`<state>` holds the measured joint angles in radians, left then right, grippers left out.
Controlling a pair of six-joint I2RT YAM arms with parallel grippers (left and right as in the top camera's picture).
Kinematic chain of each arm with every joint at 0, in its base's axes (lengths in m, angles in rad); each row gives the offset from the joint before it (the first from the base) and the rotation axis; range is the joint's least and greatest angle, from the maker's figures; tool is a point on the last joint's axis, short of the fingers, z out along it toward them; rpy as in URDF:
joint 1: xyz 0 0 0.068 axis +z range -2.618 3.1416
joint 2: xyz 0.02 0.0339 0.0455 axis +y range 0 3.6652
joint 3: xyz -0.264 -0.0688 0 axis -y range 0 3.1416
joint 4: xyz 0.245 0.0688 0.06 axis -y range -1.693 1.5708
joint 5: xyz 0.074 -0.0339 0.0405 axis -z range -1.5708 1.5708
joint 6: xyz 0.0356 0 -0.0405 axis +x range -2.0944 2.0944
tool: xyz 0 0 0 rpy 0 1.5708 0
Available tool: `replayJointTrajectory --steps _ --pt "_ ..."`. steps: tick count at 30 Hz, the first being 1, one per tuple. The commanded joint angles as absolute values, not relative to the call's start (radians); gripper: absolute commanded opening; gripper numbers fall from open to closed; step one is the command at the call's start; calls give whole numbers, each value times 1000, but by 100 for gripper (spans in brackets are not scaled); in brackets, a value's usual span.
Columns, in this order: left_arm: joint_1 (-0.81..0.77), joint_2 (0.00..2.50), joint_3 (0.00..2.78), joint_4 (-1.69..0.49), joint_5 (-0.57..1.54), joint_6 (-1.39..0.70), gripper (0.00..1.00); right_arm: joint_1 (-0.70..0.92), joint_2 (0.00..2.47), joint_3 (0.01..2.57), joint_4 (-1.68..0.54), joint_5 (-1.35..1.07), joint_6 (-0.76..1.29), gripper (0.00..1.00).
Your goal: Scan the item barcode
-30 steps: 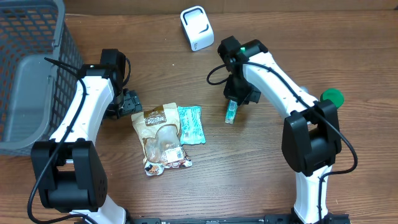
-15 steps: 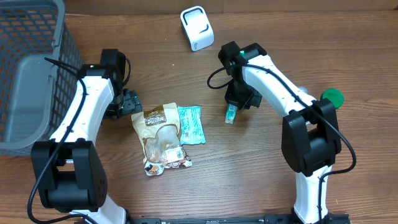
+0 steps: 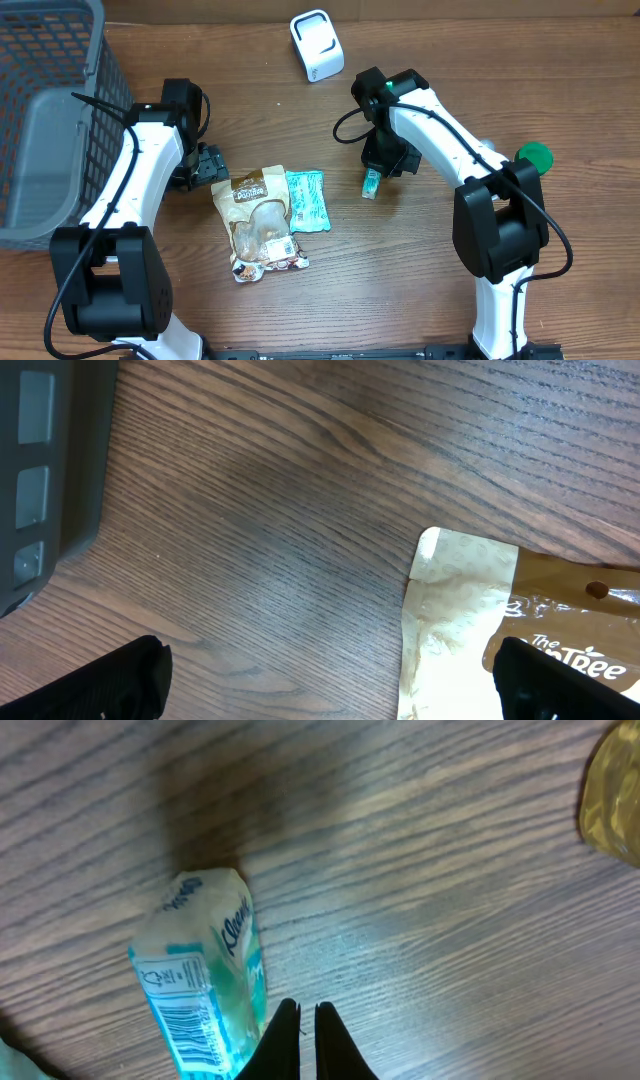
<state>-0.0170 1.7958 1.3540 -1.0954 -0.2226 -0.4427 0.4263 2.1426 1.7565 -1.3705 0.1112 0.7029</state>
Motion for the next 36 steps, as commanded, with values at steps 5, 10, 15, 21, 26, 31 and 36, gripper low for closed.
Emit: replayJointTrajectory --steps 5,10,15,21,26,31,36 --pt "-14 1806 1354 -1094 -243 -450 100 433 2135 1738 -1368 85 706 4" --pt "-14 1806 1354 -1094 -243 -450 100 437 2136 1712 -1362 84 706 4" --pt "-14 1806 1354 -1094 -243 -450 99 437 2136 1705 -1346 83 706 4" --pt "-14 1806 1354 -1094 -243 -450 99 437 2136 1705 -1320 6 684 4" --pt "-14 1806 1354 -1094 -243 -450 99 437 2136 1705 -1254 -163 535 4" --pt "-14 1806 1354 -1094 -243 -450 100 437 2136 1705 -1227 -157 522 8" --pt "-14 1806 1354 -1094 -243 -450 100 437 2136 1705 -1192 -142 524 46"
